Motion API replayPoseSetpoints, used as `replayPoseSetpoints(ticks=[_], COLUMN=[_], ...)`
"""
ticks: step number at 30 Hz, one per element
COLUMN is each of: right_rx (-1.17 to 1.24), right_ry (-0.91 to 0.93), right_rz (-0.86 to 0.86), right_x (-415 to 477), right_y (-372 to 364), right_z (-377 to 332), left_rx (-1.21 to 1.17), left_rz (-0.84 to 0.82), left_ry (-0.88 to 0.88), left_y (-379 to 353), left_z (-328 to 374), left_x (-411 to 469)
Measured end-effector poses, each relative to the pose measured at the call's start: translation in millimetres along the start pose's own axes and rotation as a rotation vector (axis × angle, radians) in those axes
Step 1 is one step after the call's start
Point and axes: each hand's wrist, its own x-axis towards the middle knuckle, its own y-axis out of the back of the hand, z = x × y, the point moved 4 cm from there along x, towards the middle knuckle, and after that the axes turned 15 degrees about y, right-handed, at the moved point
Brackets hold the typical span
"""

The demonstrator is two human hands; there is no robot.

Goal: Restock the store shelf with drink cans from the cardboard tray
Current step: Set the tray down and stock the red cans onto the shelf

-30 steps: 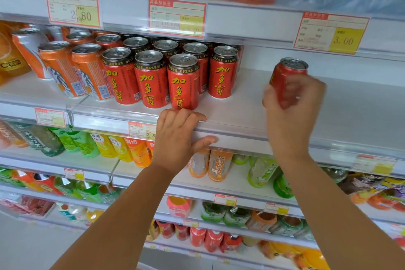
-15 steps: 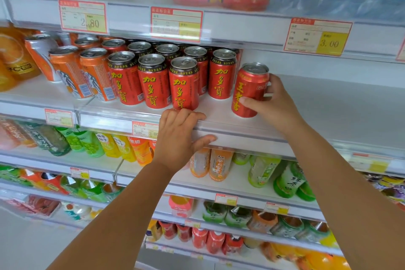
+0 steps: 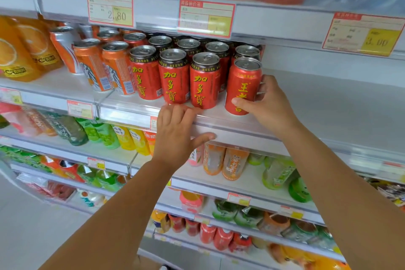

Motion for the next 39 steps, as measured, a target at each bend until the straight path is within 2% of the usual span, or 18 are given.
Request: replayPoseSetpoints(ticks=[6,12,14,16,18,20,22,27,29,31,33,37,39], right_rx=[-0.058,-0.120,-0.111,-0.097,-0.036,0.062,0.155,0.127,0.079,0.021,-0.055,-0.163,-0.177], right_ry=[0.022,0.033,0.079,0.254,0.438,0.509,0.437,-0.051,-0.236,-0.424,-0.540,-0.605,-0.621], right_rz=[0.079,0.104,0.246,0.465,0.549,0.421,0.174,-0.629,-0.858,-1.000,-1.051,-1.221,-1.286], right_x=[-1.7,-4.8,-12.7,-33.8,-67.4,-106.1,-145.2,-255.9,-301.5,-345.4,-380.5,-437.2,-462.0], right_y=[-10.6,-13.0,-5.3,4.6,-0.3,-26.5,-69.6,-207.5,-253.4,-293.3,-328.5,-407.6,-452.6], right_z=[2.2,0.7,-7.4,-25.4,-43.8,-51.4,-46.2,14.6,44.0,71.1,95.0,143.5,178.1], left_rx=[-0.036,-0.048,-0.092,-0.177,-0.271,-0.297,-0.285,-0.187,-0.116,-0.073,-0.054,-0.060,-0.124], left_rz=[0.024,-0.037,-0.058,-0.063,-0.004,0.026,-0.086,-0.564,-0.780,-0.901,-0.965,-1.169,-1.149], left_ry=[-0.017,-0.013,-0.013,0.012,0.047,0.110,0.264,0.945,1.100,1.246,1.367,1.511,1.567], left_y=[-0.9,2.2,6.9,17.5,35.3,51.9,52.8,50.7,56.2,59.7,50.4,-5.9,-48.3], left_z=[-0.7,1.2,3.6,4.6,-2.4,-22.2,-61.5,-174.8,-205.1,-234.5,-261.5,-295.8,-310.3], left_x=[0.2,0.3,0.2,-4.0,-19.1,-51.7,-101.9,-262.4,-319.5,-377.1,-429.6,-509.6,-545.7])
